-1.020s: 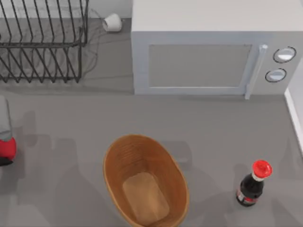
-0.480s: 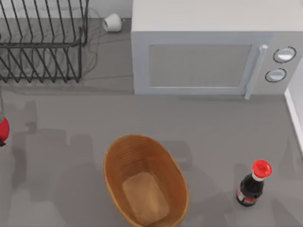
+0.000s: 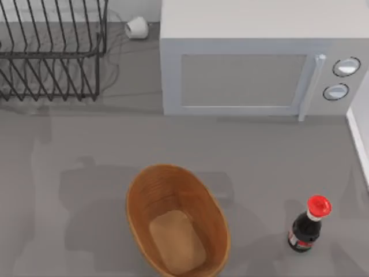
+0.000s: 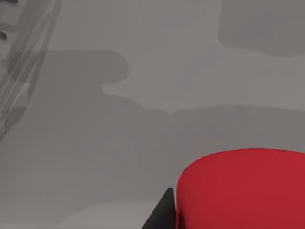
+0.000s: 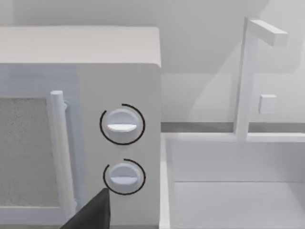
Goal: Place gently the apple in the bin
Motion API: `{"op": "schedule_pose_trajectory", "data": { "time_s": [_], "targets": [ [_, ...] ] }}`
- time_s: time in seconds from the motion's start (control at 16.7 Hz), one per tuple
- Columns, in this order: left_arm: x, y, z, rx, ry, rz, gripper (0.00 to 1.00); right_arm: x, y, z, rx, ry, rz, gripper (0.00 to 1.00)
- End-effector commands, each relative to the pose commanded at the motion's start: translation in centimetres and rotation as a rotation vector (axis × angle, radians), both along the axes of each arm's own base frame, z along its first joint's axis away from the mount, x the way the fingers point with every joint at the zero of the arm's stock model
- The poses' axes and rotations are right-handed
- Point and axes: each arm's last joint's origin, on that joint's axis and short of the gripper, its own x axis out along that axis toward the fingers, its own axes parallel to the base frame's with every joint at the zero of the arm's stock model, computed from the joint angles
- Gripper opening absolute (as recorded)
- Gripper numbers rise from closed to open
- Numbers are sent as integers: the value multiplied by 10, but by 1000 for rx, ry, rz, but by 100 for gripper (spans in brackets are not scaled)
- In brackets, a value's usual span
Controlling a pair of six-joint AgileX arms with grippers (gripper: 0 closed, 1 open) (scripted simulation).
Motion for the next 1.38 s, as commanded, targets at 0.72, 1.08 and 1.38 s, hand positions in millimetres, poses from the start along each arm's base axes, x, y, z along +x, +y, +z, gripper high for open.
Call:
{"op": "schedule_pose_trajectory", "data": {
  "time_s": [0.72, 1.08, 1.38],
  "targets": [
    [18, -64, 11, 49, 83, -81, 0, 0, 0, 0, 0, 0, 0, 100],
    [-3, -221, 17, 208, 206, -288, 0, 0, 0, 0, 0, 0, 0, 100],
    [-60, -311, 24, 348, 197, -367, 0, 0, 0, 0, 0, 0, 0, 100]
  ]
}}
